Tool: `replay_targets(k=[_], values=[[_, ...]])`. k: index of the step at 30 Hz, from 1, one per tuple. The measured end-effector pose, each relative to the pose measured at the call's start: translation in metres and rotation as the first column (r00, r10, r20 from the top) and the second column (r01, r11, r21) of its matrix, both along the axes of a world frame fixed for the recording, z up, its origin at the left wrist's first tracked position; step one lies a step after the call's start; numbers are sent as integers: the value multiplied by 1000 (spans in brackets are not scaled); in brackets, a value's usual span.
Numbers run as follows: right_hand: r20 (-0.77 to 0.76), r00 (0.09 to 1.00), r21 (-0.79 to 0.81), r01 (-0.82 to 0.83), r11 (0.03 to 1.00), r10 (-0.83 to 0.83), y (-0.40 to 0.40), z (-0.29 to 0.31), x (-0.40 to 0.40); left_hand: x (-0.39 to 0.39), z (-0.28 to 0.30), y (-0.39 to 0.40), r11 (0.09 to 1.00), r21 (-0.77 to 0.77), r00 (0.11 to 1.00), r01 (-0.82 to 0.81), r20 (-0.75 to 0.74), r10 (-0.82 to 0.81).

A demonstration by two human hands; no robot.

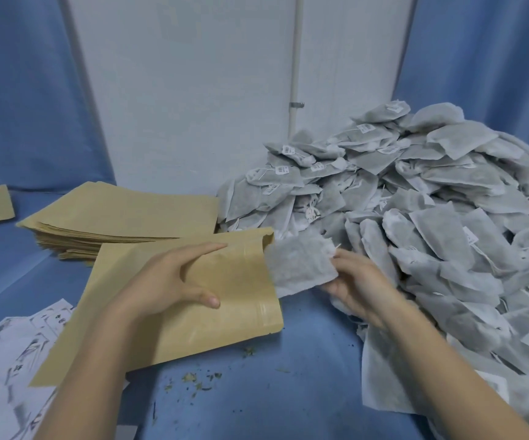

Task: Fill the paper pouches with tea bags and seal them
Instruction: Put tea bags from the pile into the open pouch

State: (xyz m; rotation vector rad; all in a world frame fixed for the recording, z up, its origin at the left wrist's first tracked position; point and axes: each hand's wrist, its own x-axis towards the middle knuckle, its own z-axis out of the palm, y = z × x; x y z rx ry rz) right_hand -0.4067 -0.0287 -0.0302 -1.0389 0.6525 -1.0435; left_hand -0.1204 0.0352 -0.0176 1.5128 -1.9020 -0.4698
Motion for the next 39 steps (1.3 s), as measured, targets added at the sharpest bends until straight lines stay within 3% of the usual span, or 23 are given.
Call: replay_targets(k=[3,5,6,7,8,9,11,13,14,15,16,17,19,21,24,26,28,30,32,33,35,36,39], values=[[-80,991,-30,-106,994,103,10,-6,26,-3,7,3,999,-21,997,41,-58,-42],[-369,929,-218,-90,972,3,15,-6,46,-6,11,4,998,-31,996,57,-62,-59],[-574,805,-382,-100,919,-151,15,-3,56,-7,13,4,998,-40,997,56,-54,-59],[-701,651,-507,-169,845,-291,15,-1,65,-7,14,4,998,-45,997,53,-46,-55],[-754,555,-554,-246,796,-353,14,0,72,-7,14,3,998,-46,998,49,-40,-51],[-761,557,-556,-298,776,-332,11,1,76,-6,13,3,998,-47,998,43,-39,-45],[-684,706,-518,-296,802,-181,9,4,77,-2,12,3,998,-60,998,18,-51,-21],[-529,795,-532,-37,846,-298,-4,1,71,3,12,3,998,-62,999,-23,-47,20],[-483,764,-553,112,826,-427,-11,-4,65,5,12,4,997,-57,999,-42,-33,40],[-507,659,-612,178,771,-555,-20,-10,58,6,11,3,997,-53,998,-57,-18,56],[-594,515,-676,97,731,-618,-30,-19,53,6,11,4,997,-51,998,-66,-6,65],[-696,366,-688,-91,720,-618,-37,-27,50,6,10,3,996,-52,998,-69,1,69],[-839,105,-525,-415,743,-535,-44,-45,50,5,10,3,996,-52,998,-68,5,69],[-834,-16,-480,-473,739,-551,-46,-59,52,4,9,2,997,-42,997,-71,9,72],[-661,-85,-616,-504,605,-745,-44,-60,51,3,8,1,997,-34,997,-72,28,73],[-618,11,-719,-413,559,-786,-41,-53,43,5,8,1,996,-34,997,-78,23,78],[-652,219,-751,-62,657,-726,-36,-36,30,7,8,1,995,-34,996,-91,15,92],[-582,543,-551,284,785,-605,-28,-17,14,6,8,0,995,-38,995,-94,28,95],[-389,810,-273,354,895,-439,-18,-5,7,4,8,0,995,-50,995,-83,48,86],[-295,884,-189,318,929,-363,-10,-1,7,2,8,-1,996,-56,996,-75,53,78],[-194,953,-93,218,972,-232,0,4,15,0,9,0,997,-64,998,-49,29,51],[-213,959,-93,170,981,-186,2,5,20,-2,10,0,997,-66,999,-33,7,33],[-447,882,-252,37,967,-150,8,14,49,-9,13,1,998,-61,1000,17,-13,-18]])
